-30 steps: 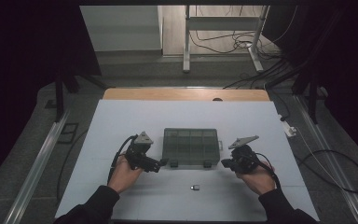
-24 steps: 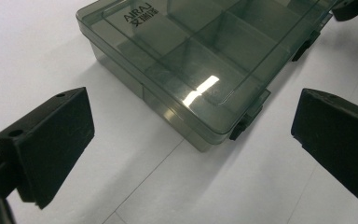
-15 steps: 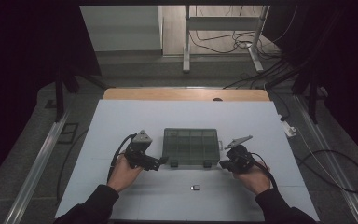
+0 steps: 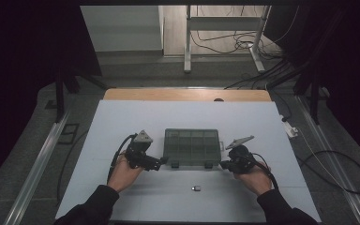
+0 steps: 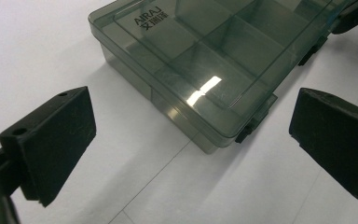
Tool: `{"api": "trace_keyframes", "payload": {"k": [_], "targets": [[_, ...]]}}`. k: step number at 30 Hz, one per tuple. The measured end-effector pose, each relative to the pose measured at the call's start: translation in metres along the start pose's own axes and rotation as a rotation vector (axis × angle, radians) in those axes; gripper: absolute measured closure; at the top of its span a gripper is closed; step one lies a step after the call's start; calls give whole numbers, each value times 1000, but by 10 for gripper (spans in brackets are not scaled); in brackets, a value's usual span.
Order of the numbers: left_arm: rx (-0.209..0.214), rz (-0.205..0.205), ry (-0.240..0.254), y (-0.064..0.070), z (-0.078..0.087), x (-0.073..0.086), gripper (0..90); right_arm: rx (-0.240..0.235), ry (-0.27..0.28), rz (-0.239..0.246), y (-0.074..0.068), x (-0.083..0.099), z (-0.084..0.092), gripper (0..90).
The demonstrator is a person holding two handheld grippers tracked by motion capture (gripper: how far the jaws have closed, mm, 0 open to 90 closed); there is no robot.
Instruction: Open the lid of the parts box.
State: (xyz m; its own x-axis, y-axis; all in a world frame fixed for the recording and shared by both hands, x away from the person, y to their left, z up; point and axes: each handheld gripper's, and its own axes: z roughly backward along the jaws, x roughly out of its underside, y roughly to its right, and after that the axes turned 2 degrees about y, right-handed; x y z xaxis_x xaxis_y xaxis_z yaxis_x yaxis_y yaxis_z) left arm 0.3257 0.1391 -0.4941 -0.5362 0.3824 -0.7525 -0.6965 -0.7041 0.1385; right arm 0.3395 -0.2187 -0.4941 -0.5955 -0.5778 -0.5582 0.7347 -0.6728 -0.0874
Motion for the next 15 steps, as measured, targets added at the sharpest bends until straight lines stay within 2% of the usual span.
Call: {"api": "trace_keyframes", "payload": {"k": [15], "targets": [[-15, -16, -12, -2, 2, 1, 6, -22, 42, -18, 0, 1, 10, 889]]}}
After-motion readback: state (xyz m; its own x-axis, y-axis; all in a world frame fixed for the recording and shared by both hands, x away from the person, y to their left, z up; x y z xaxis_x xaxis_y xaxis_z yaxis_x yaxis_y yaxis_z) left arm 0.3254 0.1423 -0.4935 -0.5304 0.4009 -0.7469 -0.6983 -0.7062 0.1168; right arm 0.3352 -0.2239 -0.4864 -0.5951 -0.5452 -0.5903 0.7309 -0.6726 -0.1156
